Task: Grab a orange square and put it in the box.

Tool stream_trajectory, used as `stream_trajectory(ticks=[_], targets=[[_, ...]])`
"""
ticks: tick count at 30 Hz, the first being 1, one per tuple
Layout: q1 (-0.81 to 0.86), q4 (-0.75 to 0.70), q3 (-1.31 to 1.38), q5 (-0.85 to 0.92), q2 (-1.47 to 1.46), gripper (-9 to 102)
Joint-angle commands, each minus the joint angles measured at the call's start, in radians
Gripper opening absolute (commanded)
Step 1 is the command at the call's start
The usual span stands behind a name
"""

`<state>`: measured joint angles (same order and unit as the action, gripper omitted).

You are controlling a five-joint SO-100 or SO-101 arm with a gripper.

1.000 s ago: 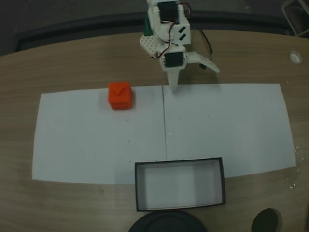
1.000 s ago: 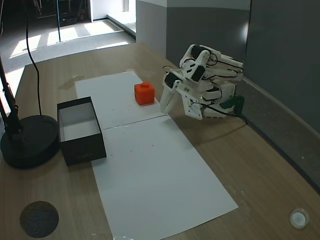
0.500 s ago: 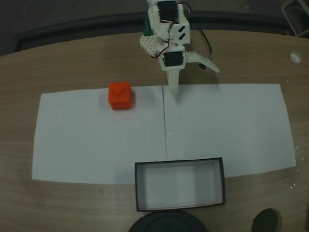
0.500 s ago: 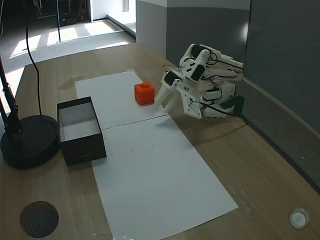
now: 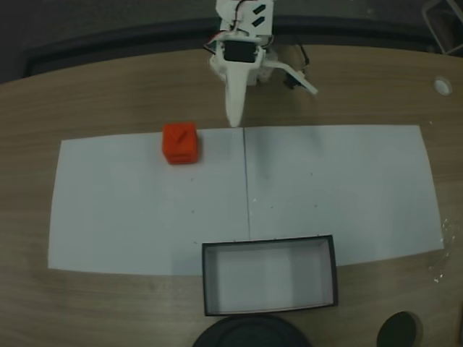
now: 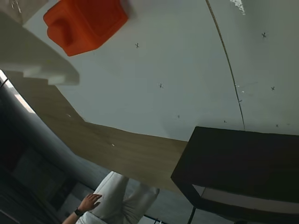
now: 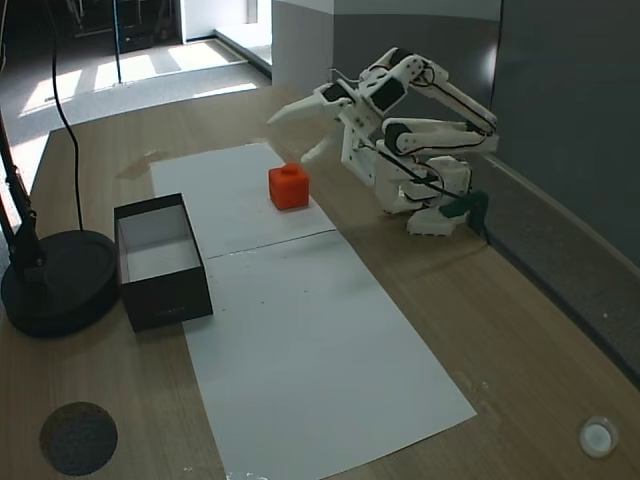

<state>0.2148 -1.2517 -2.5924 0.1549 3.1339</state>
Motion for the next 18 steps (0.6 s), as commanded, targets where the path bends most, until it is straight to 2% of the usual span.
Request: stream_trajectory(ticks=[1,5,12,18], targets=[[0.038,-0.012,0.193,-0.005,-0.249,40],[0.114,-0.087,0.417,-0.075,-0.557,42],[0.235,-0.345,0.773,-0.123,-1.003,42],[0.318,-0.383,0.833,-0.104,-1.17,42]])
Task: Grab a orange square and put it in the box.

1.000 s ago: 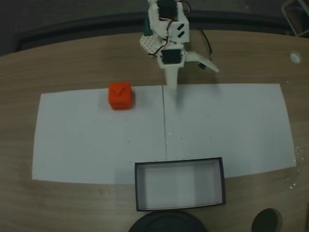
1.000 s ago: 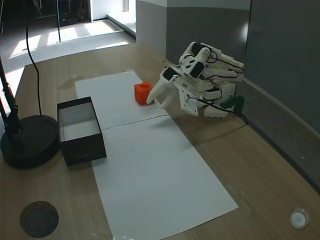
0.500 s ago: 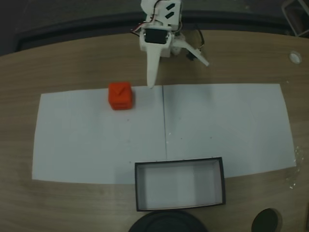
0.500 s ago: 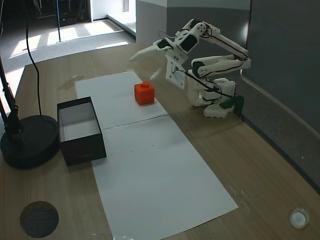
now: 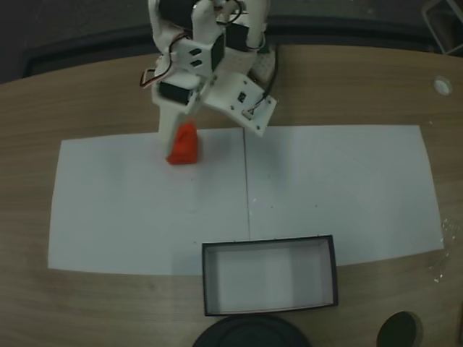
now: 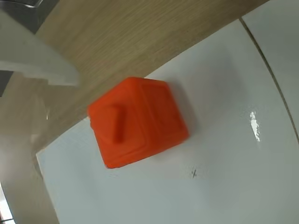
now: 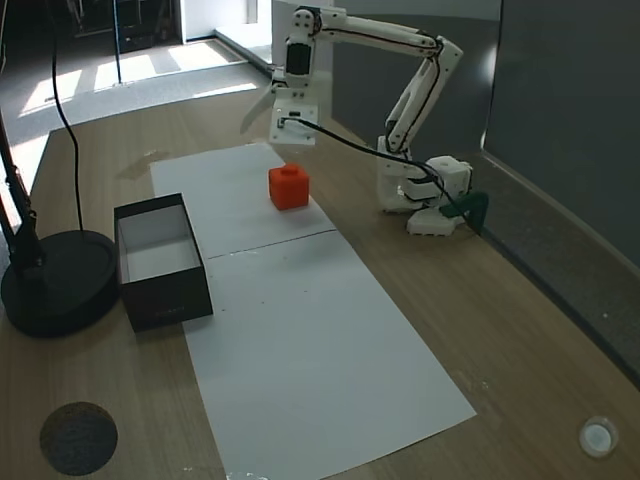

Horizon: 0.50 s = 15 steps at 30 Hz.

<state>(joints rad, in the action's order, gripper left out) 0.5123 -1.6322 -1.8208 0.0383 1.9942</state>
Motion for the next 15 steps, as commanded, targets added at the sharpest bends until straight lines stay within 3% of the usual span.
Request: stream_trajectory(ticks=[1,15], targets=[[0.034,-0.003,0.054,0.029,-0.048,42],[0.092,0.242,-0.275,0.086,-0.074,42]])
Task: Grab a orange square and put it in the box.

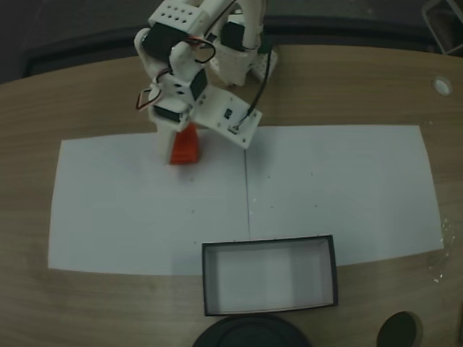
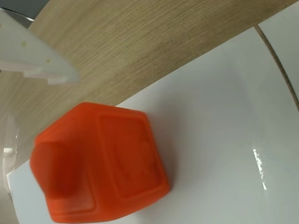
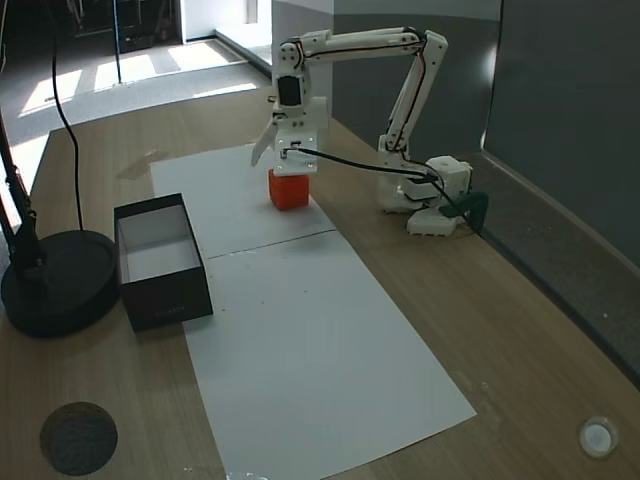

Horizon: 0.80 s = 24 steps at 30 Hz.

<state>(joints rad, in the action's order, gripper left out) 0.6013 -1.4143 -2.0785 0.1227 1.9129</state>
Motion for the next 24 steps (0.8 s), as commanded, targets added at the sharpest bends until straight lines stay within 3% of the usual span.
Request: stream_trajectory(ticks=[1,10,21,24], targets=[[0.002,0.043,-0.032,0.002,0.008,42],[0.002,0.204,-0.13,0.003,-0.008,41],[0.0,0.262,-0.149,0.005,-0.009,12],[-0.002,0.262,-0.144,0.031,-0.009,9]])
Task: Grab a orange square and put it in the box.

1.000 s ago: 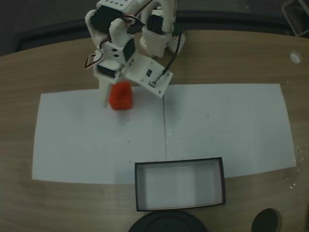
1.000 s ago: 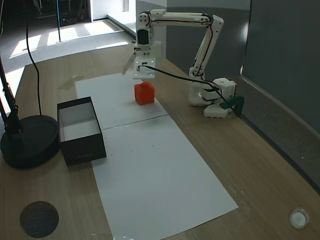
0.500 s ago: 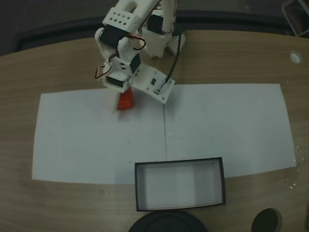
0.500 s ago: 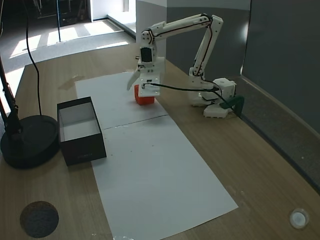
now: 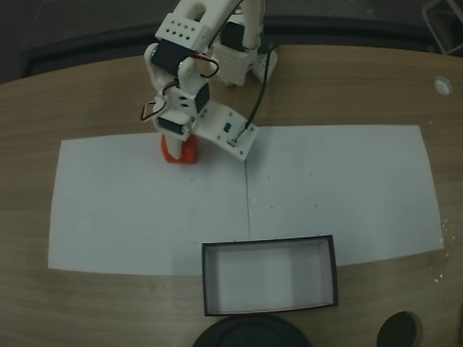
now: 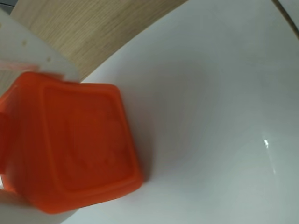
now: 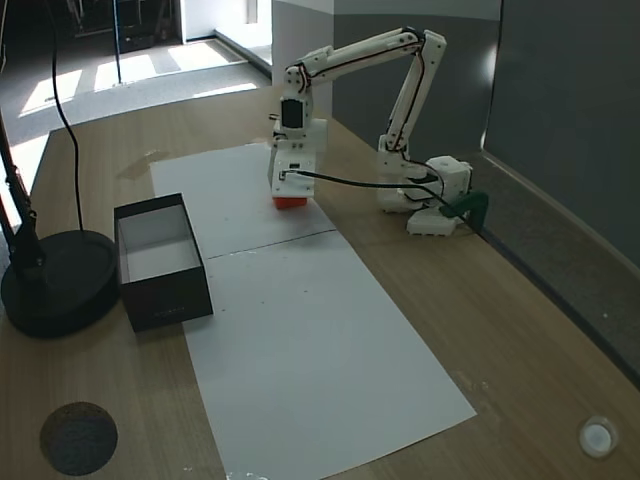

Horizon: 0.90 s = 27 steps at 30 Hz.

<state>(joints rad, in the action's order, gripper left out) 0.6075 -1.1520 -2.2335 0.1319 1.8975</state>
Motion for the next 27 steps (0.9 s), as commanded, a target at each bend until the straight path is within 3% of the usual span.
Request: stream_trajectory(ticks=[1,6,14,20,27], targets=[[-0.018,0.0,0.017,0.025,0.009,9],[-0.141,-0.038,0.129,0.006,0.066,9],[-0.482,-0.209,0.598,-0.109,0.158,9],[-0.713,-0.172,0.848,-0.121,0.087,9],[-0.736,-0.109,1.071,-0.121,-0.207,9]])
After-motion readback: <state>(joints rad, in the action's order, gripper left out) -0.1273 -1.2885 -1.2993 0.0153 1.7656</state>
